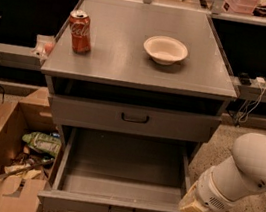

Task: Close middle drawer

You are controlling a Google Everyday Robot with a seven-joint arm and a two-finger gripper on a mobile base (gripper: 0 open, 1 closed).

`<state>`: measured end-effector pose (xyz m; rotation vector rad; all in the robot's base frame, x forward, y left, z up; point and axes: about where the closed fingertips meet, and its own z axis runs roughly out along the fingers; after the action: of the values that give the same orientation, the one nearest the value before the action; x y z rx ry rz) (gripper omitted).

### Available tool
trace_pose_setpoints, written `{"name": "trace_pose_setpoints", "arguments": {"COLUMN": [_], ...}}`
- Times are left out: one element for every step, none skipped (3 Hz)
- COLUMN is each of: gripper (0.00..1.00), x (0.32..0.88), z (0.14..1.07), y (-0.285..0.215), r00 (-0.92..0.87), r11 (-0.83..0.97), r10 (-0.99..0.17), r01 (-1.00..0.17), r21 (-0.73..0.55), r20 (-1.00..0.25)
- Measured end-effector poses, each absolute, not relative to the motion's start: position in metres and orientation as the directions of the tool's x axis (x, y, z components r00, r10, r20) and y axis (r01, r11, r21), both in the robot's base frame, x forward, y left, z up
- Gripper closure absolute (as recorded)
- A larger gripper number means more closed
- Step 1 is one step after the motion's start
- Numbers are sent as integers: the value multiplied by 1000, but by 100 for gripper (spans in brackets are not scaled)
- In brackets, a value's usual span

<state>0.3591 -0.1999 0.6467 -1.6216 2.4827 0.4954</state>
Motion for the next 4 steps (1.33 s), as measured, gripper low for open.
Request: {"name": "trace_pose_setpoints", "arguments": {"gripper": [90,100,100,100], "x": [359,343,313,313], "z": [641,592,544,544], "y": [-200,-200,-166,-166], "r00": [-413,-438,-478,-478], "r11": [370,390,453,453], "r10": [-869,-861,-841,-841], "r01": [-908,-895,-879,-879], "r21": [199,217,150,150], "r20": [-273,-260,-253,-253]}}
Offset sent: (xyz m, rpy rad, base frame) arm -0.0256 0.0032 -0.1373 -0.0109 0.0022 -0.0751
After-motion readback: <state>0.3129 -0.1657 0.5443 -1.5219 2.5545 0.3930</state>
